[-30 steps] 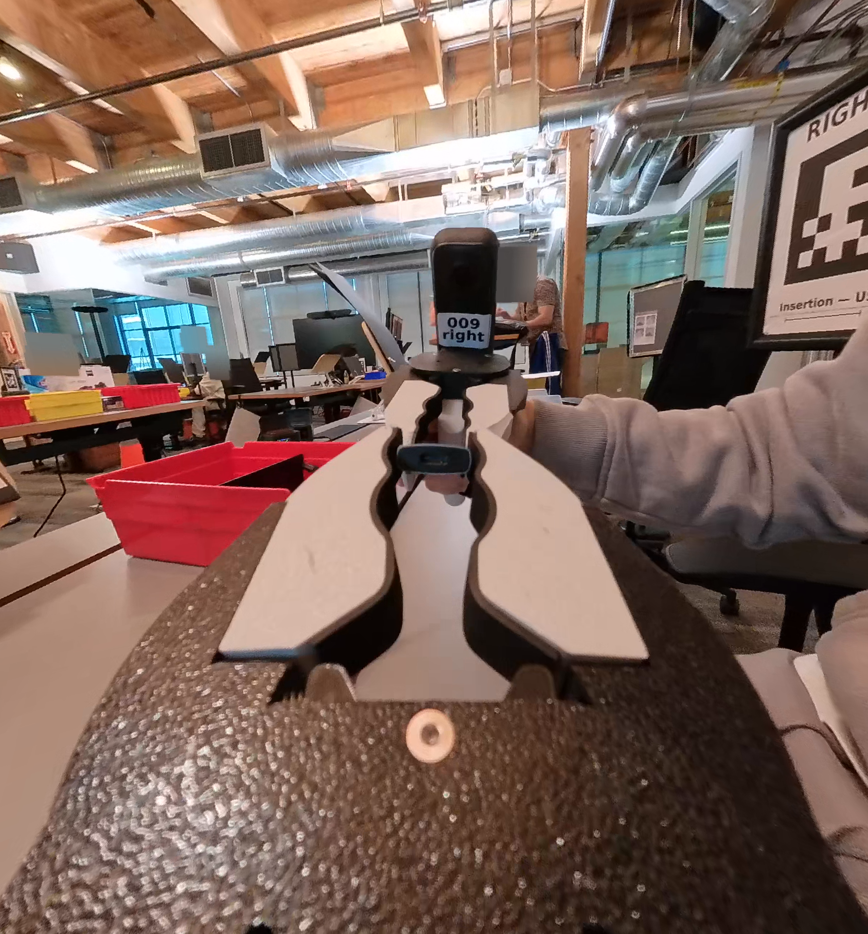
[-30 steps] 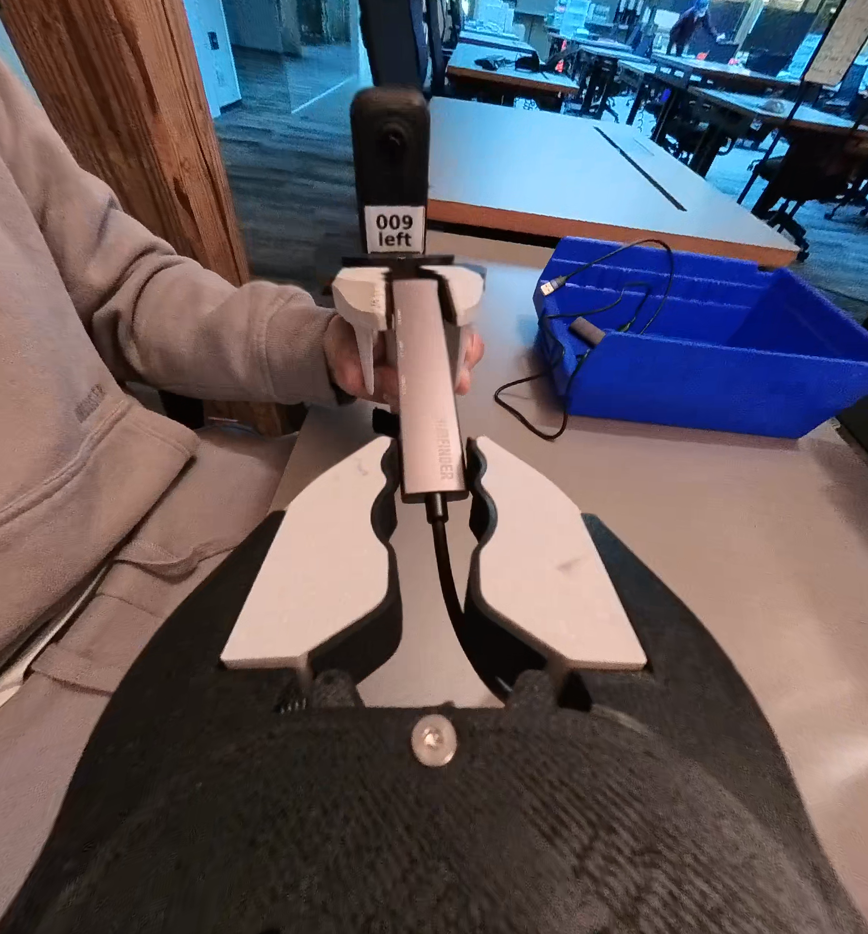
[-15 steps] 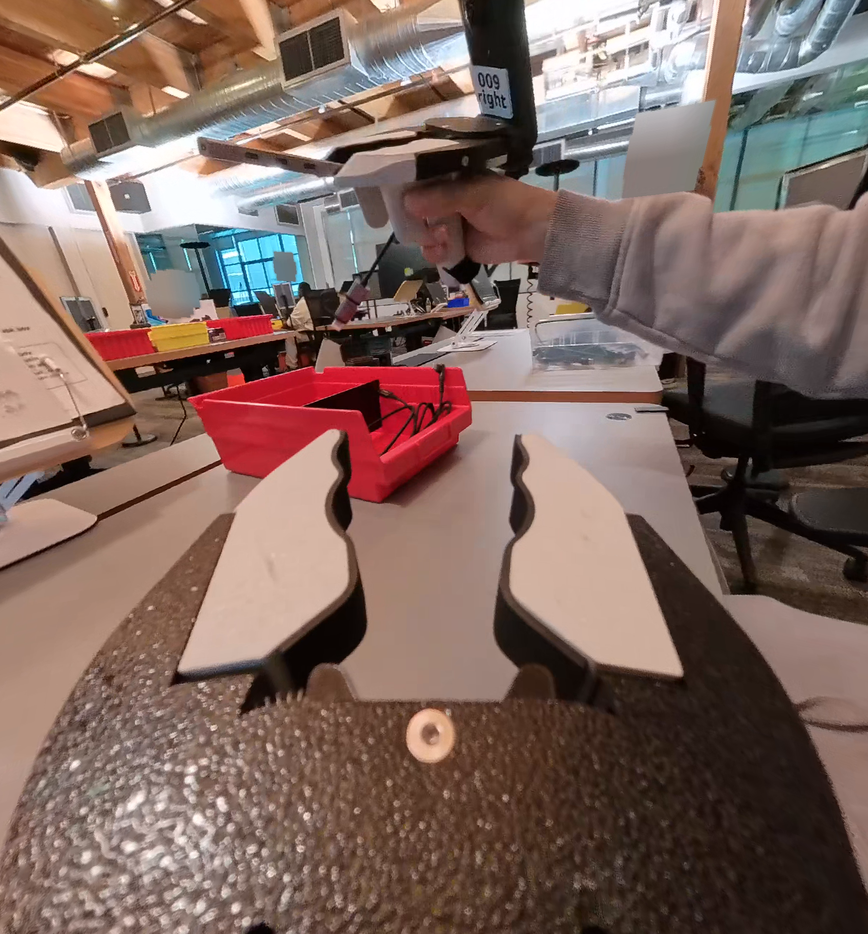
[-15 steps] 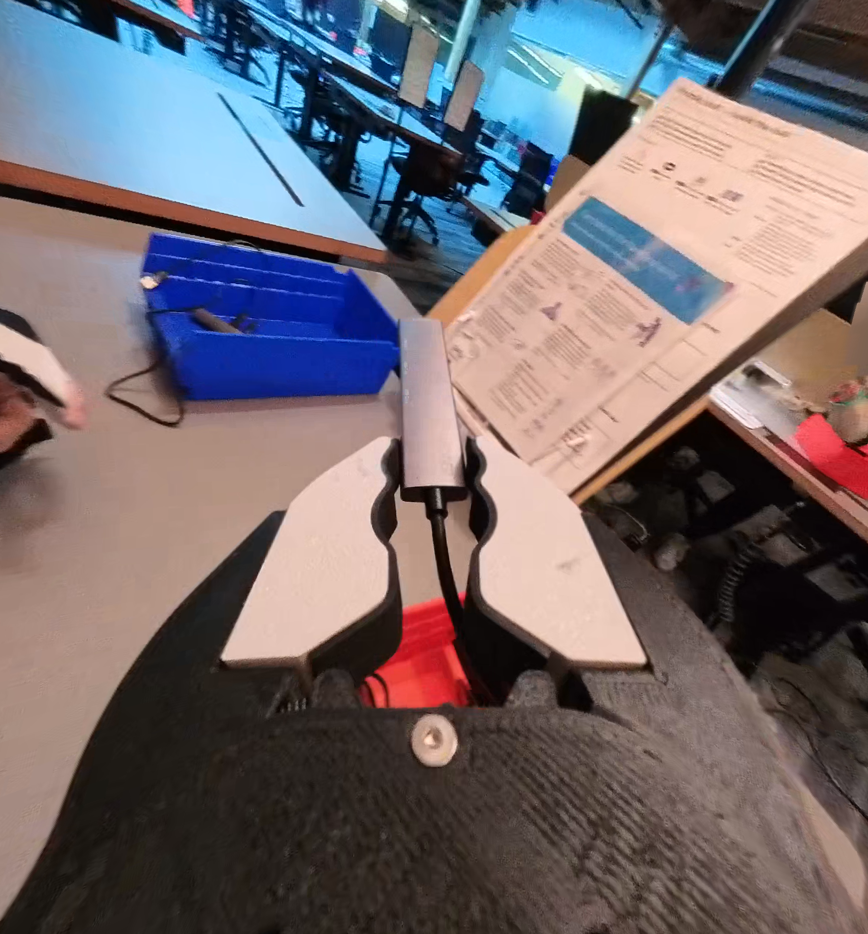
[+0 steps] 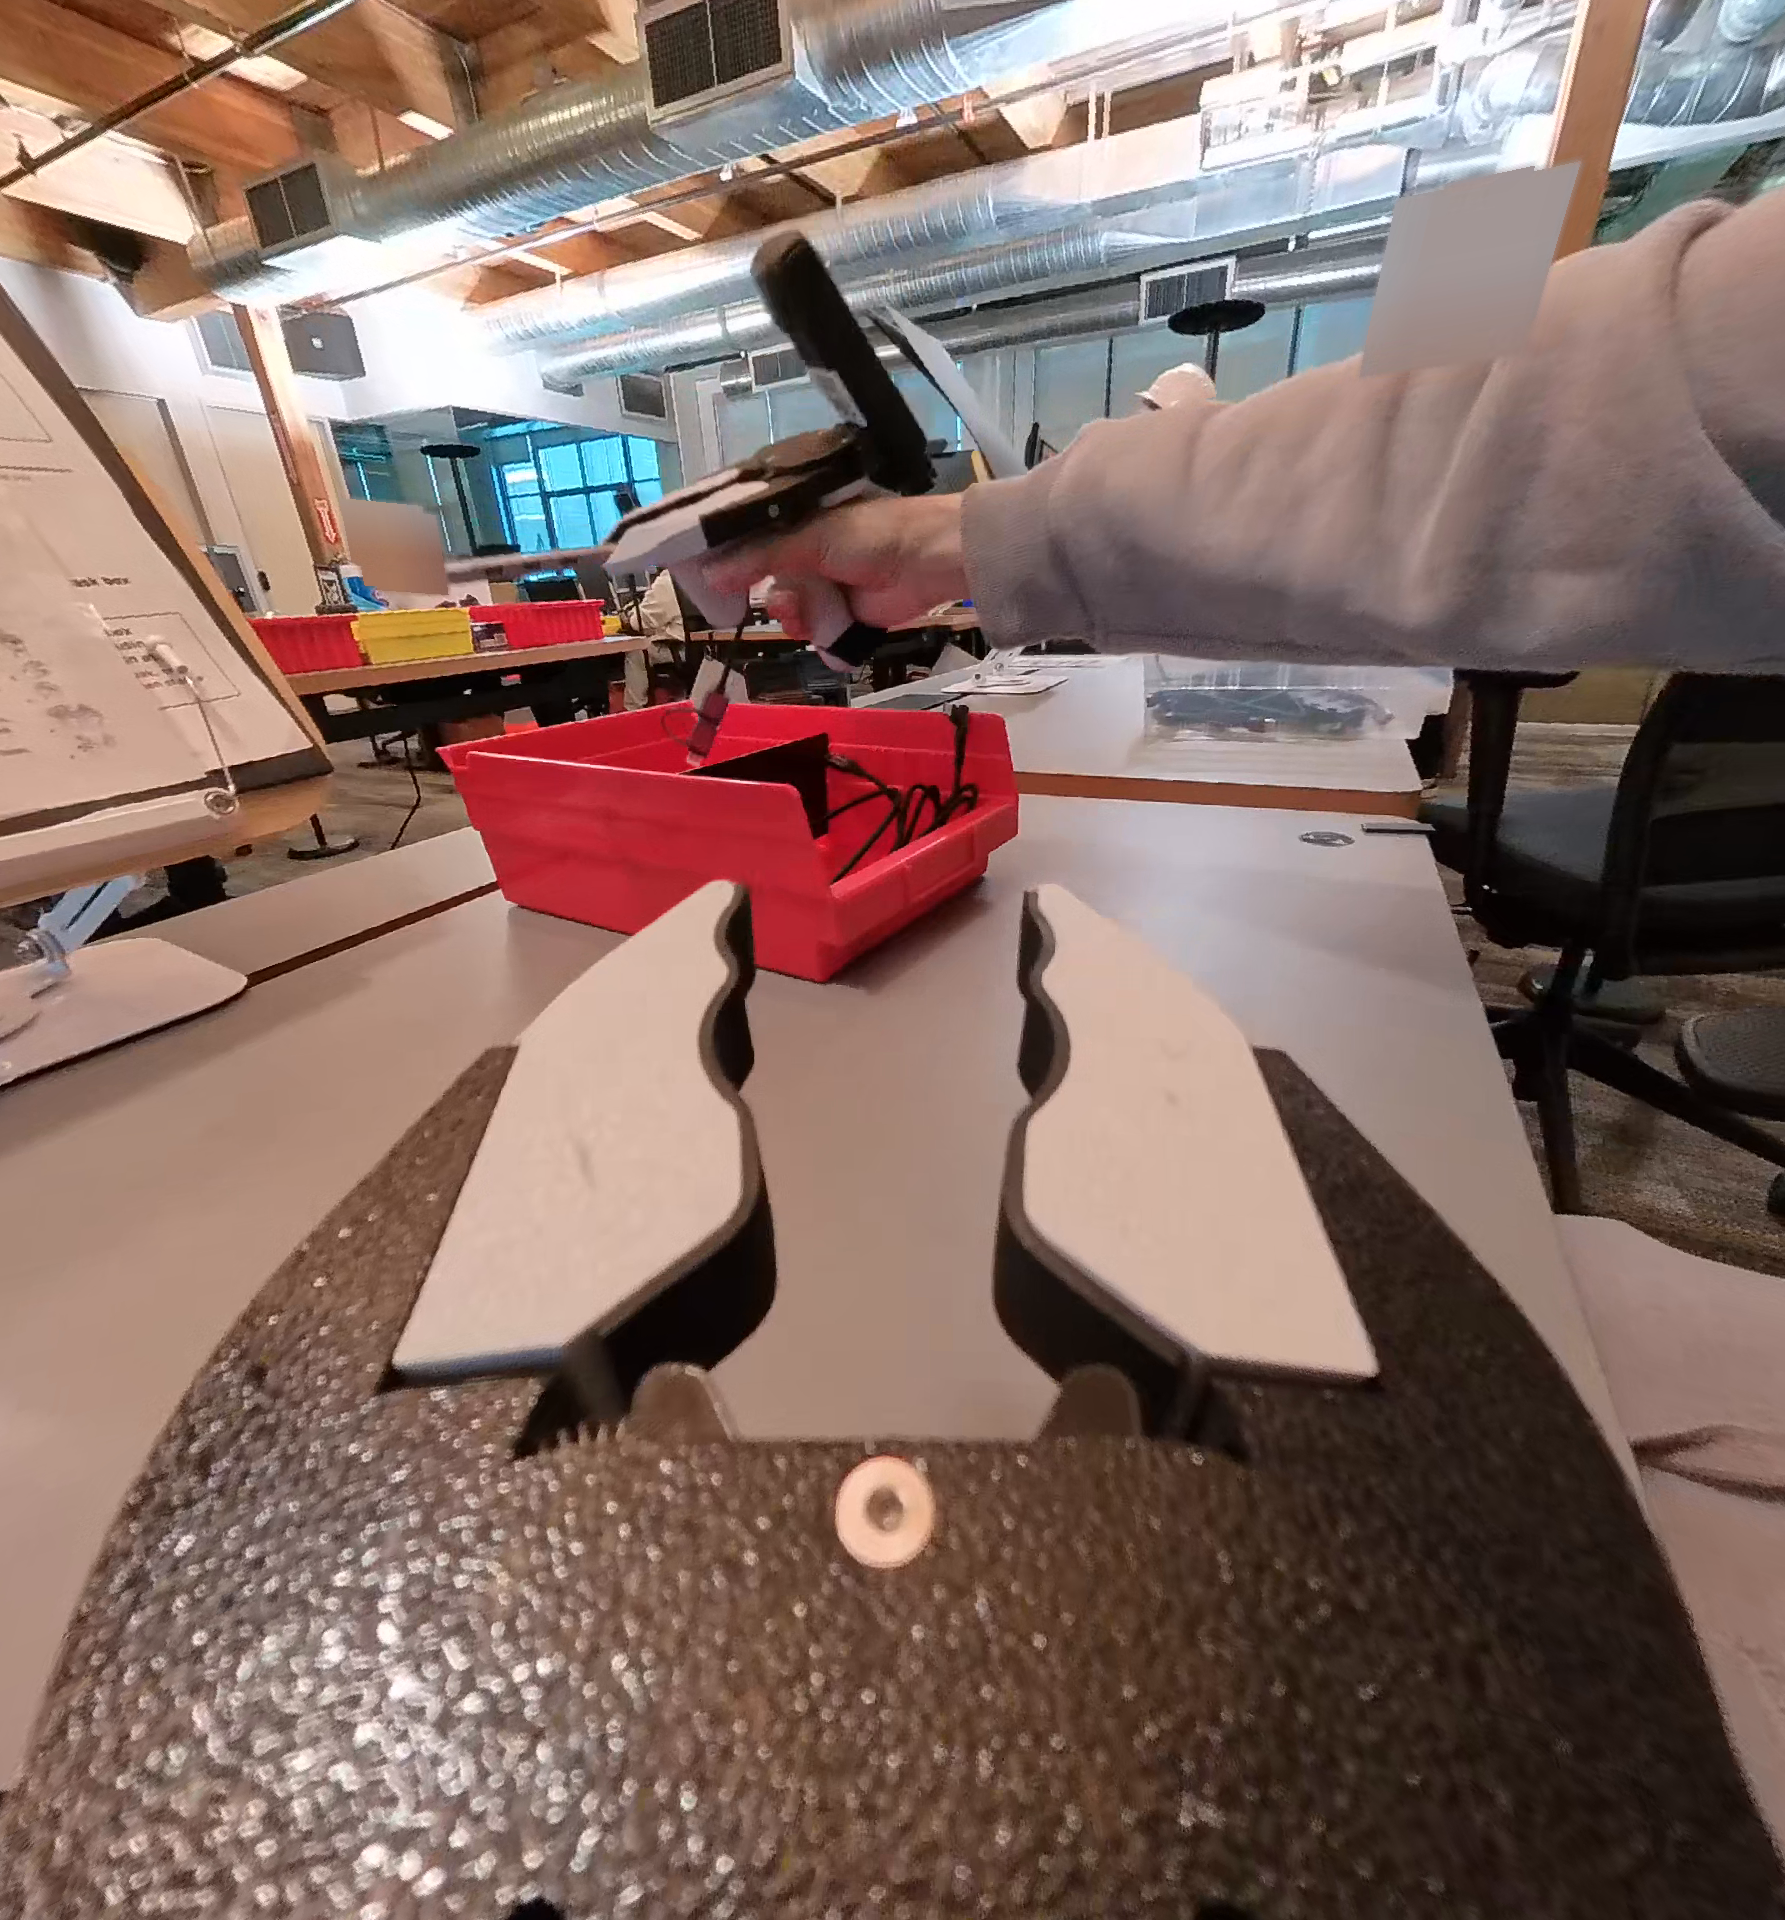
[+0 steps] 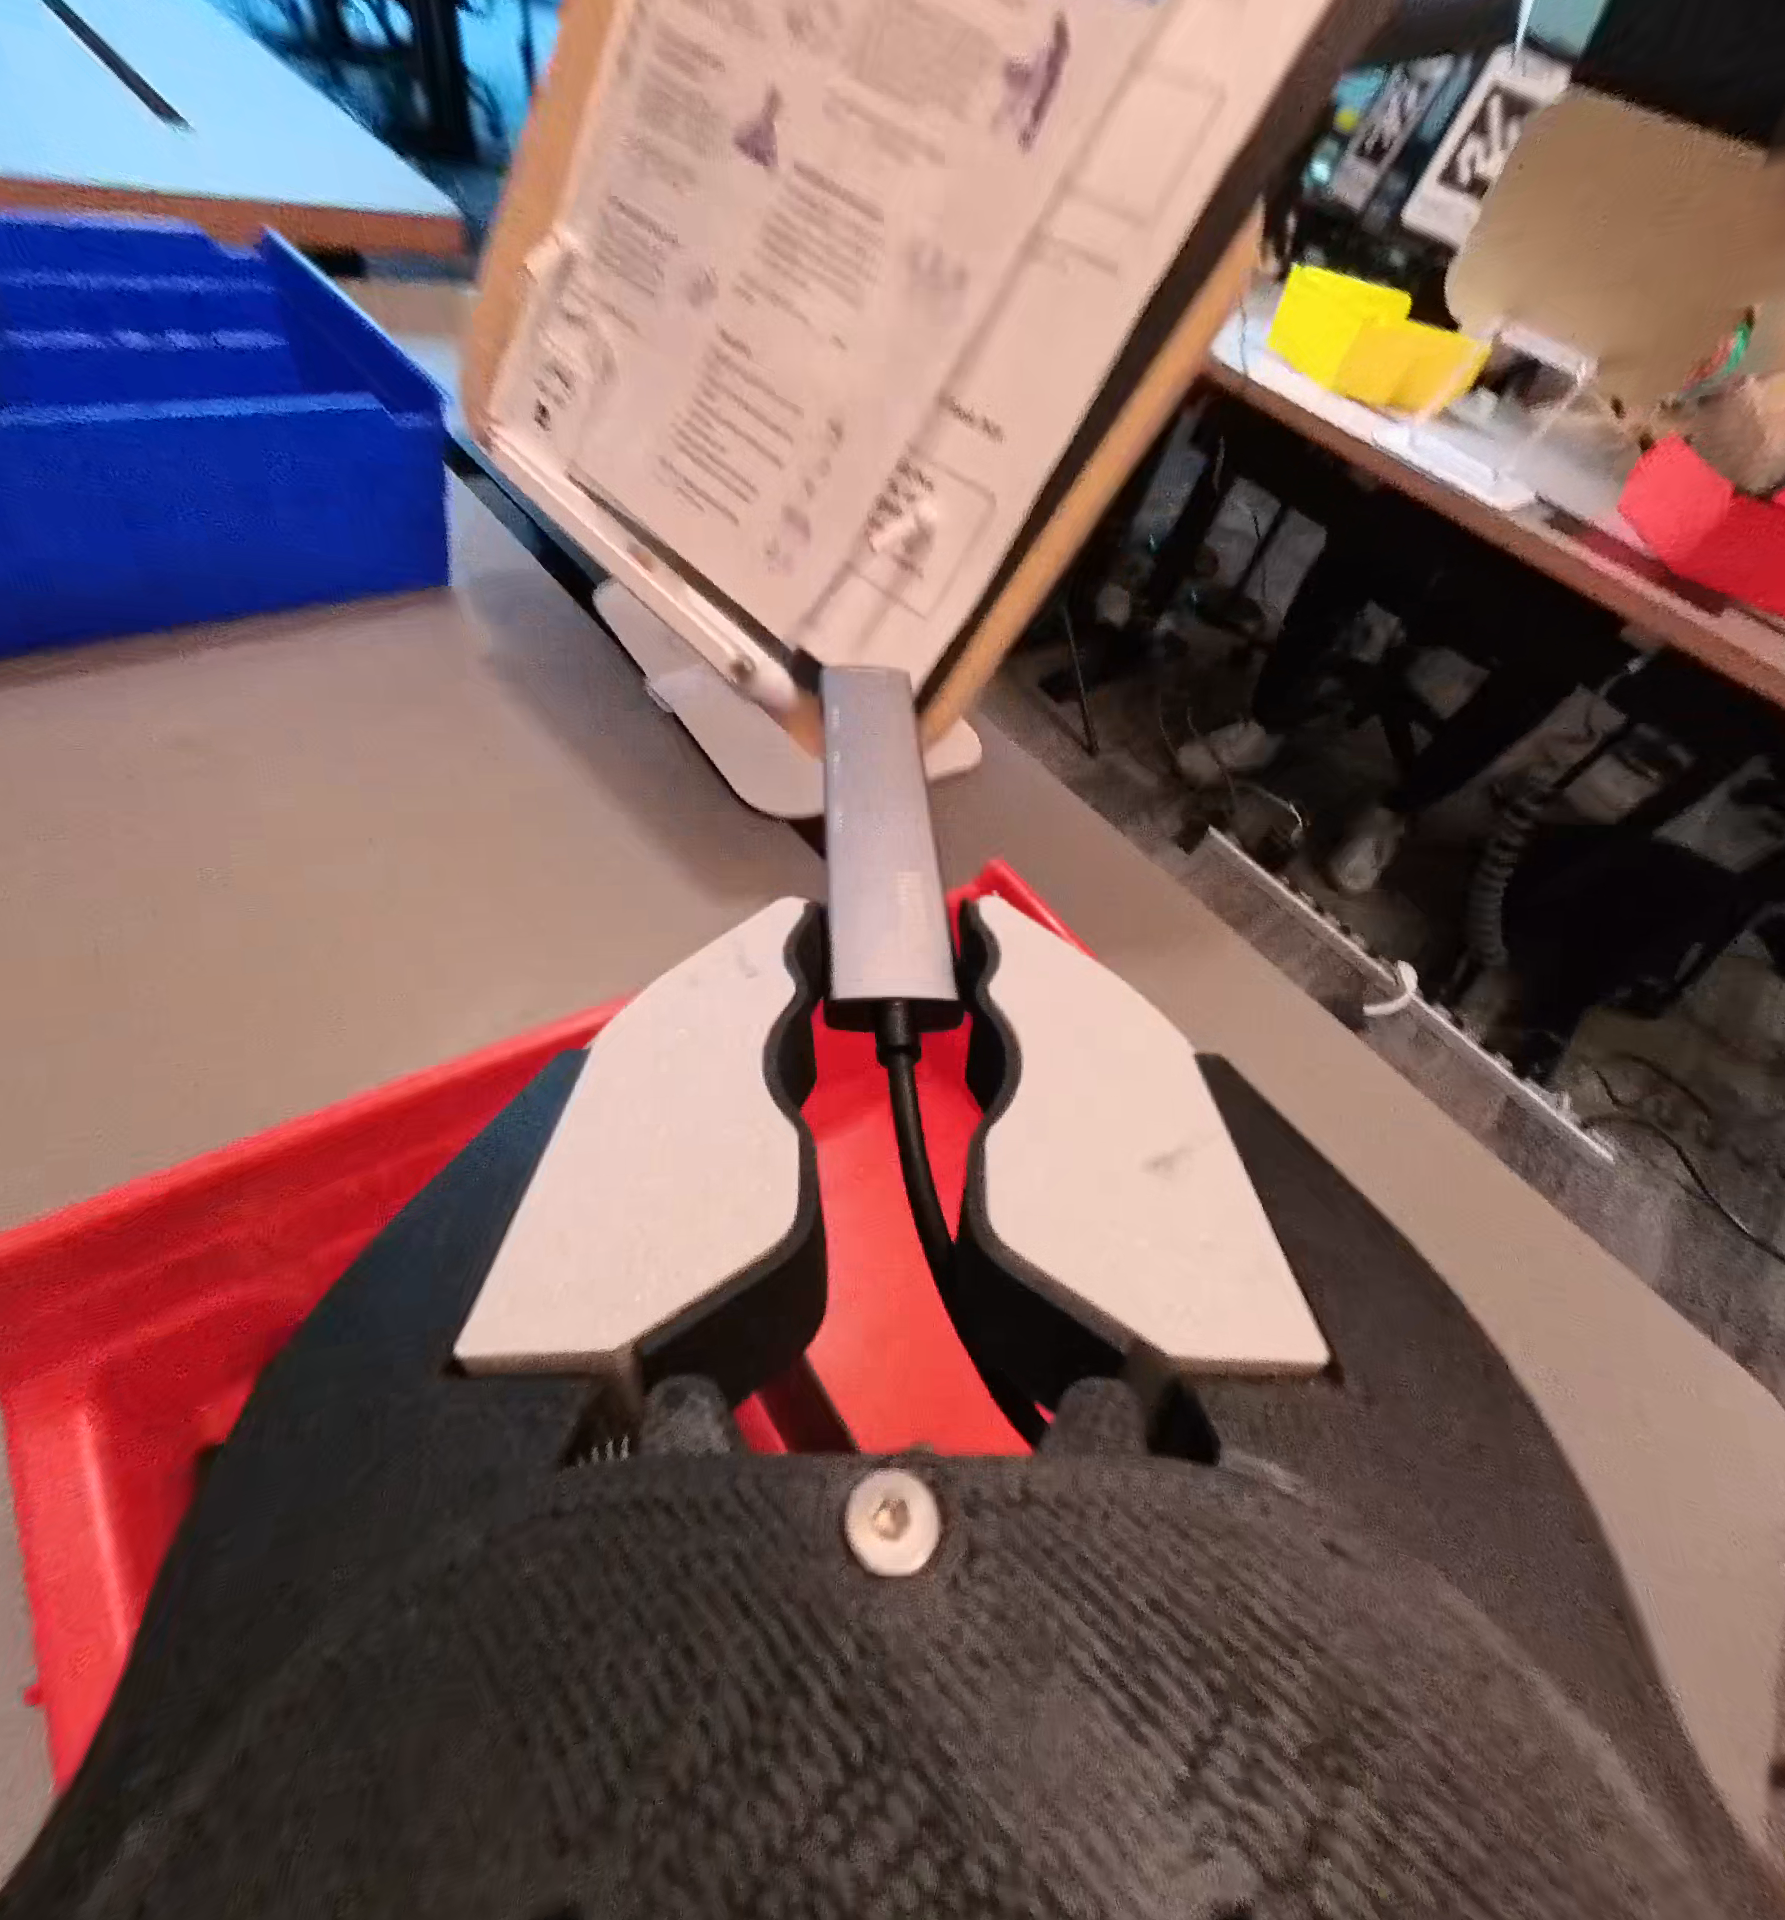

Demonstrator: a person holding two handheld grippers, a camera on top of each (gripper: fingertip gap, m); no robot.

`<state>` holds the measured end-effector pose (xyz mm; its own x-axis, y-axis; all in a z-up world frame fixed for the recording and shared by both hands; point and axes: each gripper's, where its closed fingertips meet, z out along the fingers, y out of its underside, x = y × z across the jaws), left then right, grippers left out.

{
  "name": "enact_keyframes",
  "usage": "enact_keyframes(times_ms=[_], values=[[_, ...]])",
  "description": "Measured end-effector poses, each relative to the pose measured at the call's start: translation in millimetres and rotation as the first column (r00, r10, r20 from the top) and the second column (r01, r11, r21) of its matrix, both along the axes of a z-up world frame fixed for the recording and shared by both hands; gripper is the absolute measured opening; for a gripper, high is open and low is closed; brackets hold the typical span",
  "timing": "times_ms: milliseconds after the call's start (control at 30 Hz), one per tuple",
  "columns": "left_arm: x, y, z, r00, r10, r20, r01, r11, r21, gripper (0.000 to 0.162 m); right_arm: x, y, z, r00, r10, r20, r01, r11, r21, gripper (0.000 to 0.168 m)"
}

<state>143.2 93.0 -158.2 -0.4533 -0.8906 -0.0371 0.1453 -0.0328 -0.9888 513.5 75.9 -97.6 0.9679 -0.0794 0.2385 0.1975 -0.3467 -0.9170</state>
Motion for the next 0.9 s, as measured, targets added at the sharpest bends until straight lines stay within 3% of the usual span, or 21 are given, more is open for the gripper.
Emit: enact_keyframes(times_ms=[100,233,267,333,467,667,767,900], values=[[1.5,0.4,-3.5,1.000,-0.009,-0.011,0.009,1.000,-0.025,0.048,31.0,-15.3,-37.8,0.992,-0.127,0.012,0.127,0.975,-0.182,0.025],[3.0,-0.4,-5.0,0.999,-0.027,-0.018,0.026,0.998,-0.061,0.046,37.5,-24.6,-77.5,0.990,-0.141,0.008,0.133,0.912,-0.387,0.025],[3.2,-0.7,-5.0,0.999,-0.029,-0.019,0.028,0.998,-0.062,0.046,39.1,-22.7,-79.6,0.990,-0.136,0.042,0.142,0.908,-0.395,0.034],[2.8,-1.7,-4.8,0.999,-0.031,-0.017,0.030,0.998,-0.061,0.046,43.5,-18.0,-71.9,0.984,-0.143,0.108,0.173,0.916,-0.361,0.054],[2.4,-4.1,-5.5,0.999,-0.036,-0.018,0.036,0.998,-0.050,0.047,47.6,-15.0,-41.6,0.970,-0.234,0.065,0.243,0.940,-0.241,0.049],[2.2,-1.7,-4.7,0.999,-0.035,-0.021,0.034,0.997,-0.071,0.046,8.1,-28.5,-24.1,0.941,-0.280,0.191,0.319,0.923,-0.217,0.044],[0.6,0.6,2.1,1.000,-0.027,-0.014,0.025,0.995,-0.093,0.046,-50.5,-31.5,-20.6,0.960,-0.251,0.125,0.267,0.956,-0.125,0.041],[-1.5,17.1,19.1,0.996,0.065,-0.067,-0.068,0.997,-0.039,0.049,-162.0,-29.5,-31.0,0.998,-0.038,-0.049,0.041,0.997,0.066,0.036]])
